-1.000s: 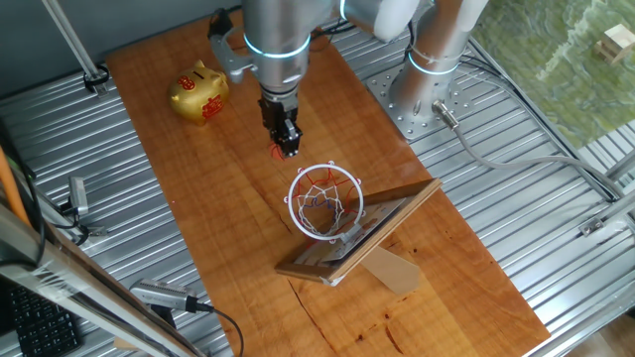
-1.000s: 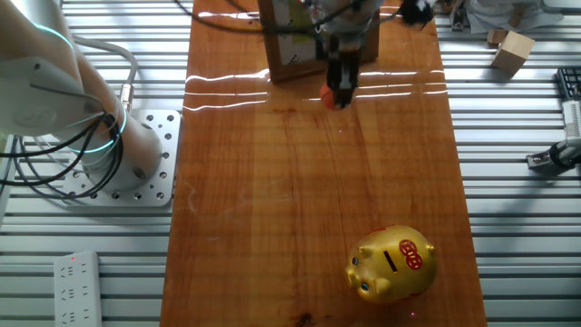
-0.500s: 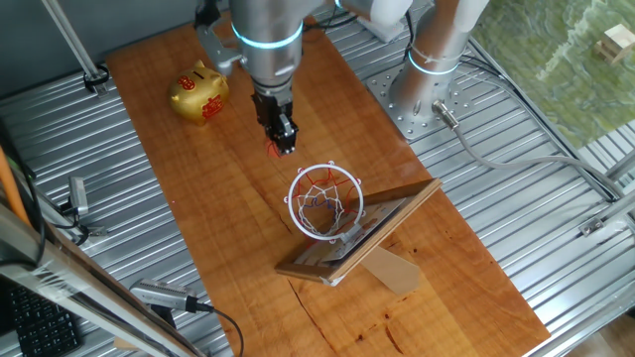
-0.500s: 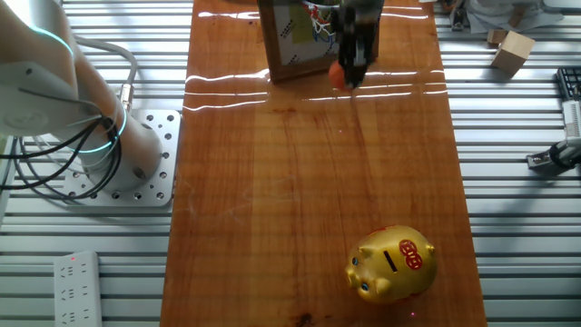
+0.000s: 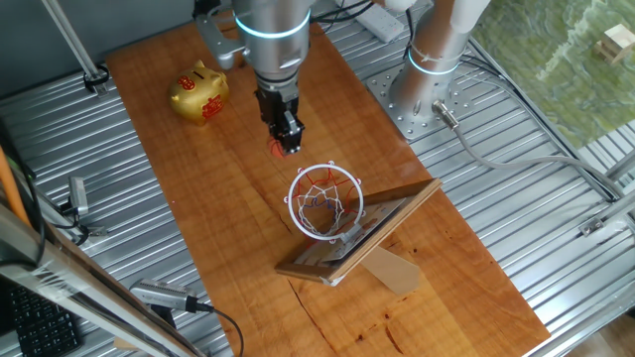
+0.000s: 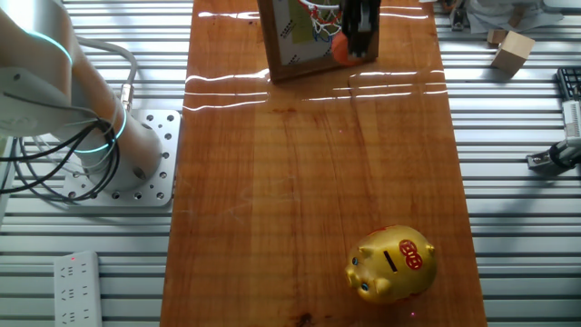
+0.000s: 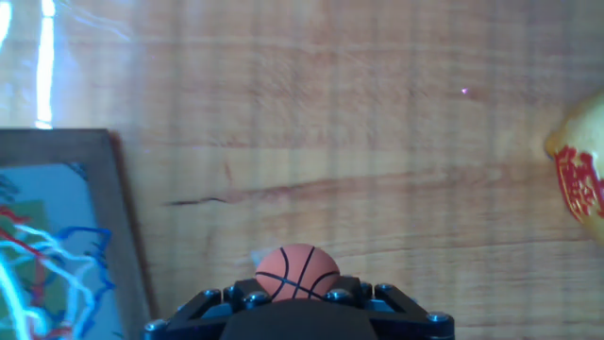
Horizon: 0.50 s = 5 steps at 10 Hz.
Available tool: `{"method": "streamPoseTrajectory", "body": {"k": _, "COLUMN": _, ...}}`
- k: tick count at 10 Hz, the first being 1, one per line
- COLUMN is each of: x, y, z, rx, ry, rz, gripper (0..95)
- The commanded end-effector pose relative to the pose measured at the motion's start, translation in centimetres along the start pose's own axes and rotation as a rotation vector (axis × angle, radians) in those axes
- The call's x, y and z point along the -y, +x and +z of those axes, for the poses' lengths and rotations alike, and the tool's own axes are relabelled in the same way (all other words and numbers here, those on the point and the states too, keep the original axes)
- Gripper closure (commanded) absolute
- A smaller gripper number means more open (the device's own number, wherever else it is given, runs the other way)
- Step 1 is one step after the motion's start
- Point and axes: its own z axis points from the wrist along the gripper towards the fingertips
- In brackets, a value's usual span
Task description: Grab a basketball, release it and shoot it into the basket
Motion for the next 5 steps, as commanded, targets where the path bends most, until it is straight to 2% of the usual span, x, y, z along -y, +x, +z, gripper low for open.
{"method": "streamPoseTrajectory", "body": {"k": 1, "x": -0.3, "y": 0.3, "z": -0.4, "rx": 0.0, "ry": 0.0, "rz": 0.003, "gripper": 95.0}}
{"method": "streamPoseTrajectory", "body": {"k": 5, "x": -1.9, "y": 1.4, "z": -2.0, "rx": 0.002, "ry": 0.003, "rz": 0.023, "gripper": 95.0}}
